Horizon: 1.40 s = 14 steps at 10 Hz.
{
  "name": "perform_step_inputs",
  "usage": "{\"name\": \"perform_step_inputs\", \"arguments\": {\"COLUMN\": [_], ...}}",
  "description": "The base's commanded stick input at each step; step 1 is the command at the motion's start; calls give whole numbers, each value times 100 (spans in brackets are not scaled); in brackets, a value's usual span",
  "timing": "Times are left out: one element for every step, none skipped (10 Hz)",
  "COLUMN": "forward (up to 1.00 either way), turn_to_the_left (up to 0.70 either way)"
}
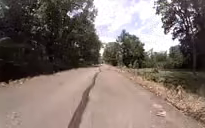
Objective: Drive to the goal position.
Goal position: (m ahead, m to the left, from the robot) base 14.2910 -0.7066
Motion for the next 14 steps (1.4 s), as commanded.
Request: {"name": "perform_step_inputs", "arguments": {"forward": [70,70,70,70,70,70,70,70,70,70,70,70,70,70], "turn_to_the_left": [0,0,0,0,0,0,0,0,0,0,0,0,0,0]}}
